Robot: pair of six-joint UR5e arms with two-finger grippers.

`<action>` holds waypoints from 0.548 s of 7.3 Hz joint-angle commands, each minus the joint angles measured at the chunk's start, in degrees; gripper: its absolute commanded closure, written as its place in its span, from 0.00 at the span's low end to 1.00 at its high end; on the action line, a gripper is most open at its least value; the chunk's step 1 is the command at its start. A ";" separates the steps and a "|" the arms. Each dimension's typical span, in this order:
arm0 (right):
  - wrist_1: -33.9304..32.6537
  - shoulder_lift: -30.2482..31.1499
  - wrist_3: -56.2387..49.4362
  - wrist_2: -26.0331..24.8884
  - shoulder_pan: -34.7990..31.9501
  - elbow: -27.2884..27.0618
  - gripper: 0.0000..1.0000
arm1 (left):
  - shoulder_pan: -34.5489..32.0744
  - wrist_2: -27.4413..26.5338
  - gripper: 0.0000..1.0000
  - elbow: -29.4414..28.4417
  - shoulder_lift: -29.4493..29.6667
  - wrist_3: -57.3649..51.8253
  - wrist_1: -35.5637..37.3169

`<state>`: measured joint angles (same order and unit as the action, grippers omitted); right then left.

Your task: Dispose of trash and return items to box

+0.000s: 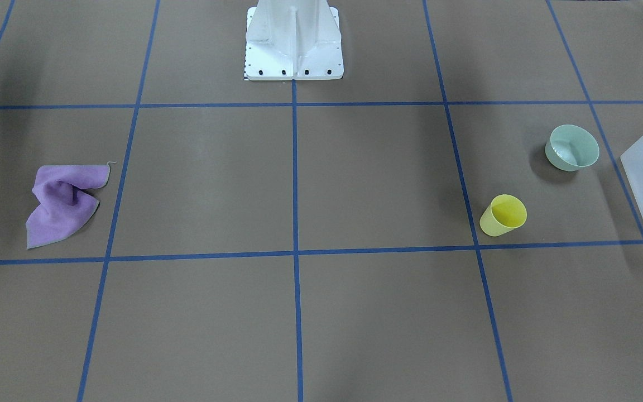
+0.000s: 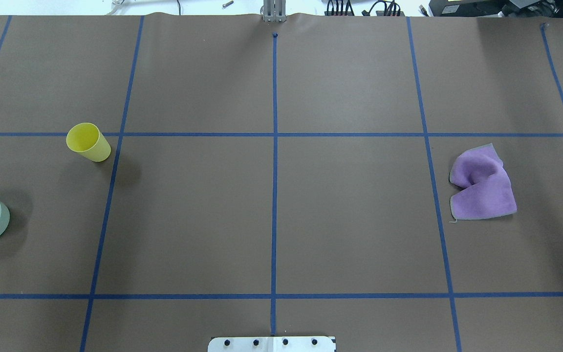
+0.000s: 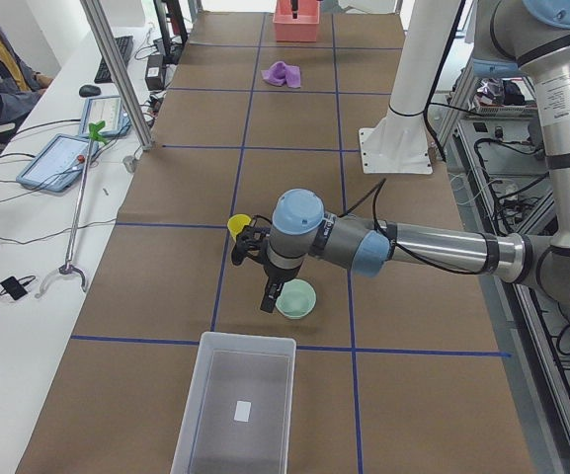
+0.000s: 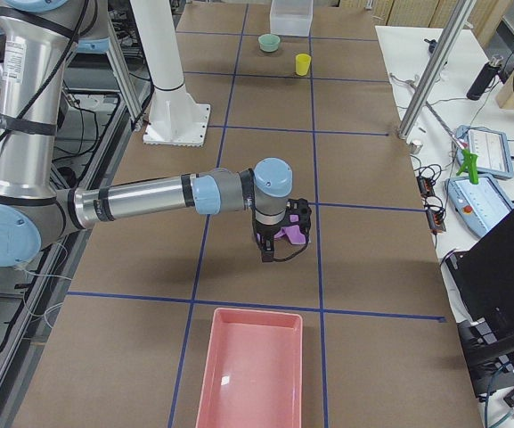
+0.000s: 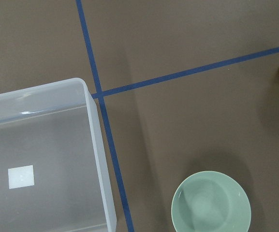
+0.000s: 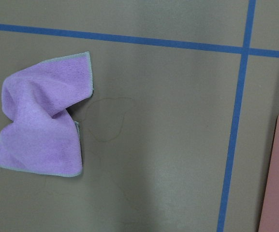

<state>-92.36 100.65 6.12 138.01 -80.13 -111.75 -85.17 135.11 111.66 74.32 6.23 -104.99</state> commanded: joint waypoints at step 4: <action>0.08 -0.46 -1.29 2.79 0.06 -0.31 0.00 | 16.56 -2.03 0.02 -0.22 1.44 28.95 -3.70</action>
<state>-92.30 100.26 4.77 140.71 -80.11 -112.01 -74.02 133.87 111.66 75.91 27.62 -106.25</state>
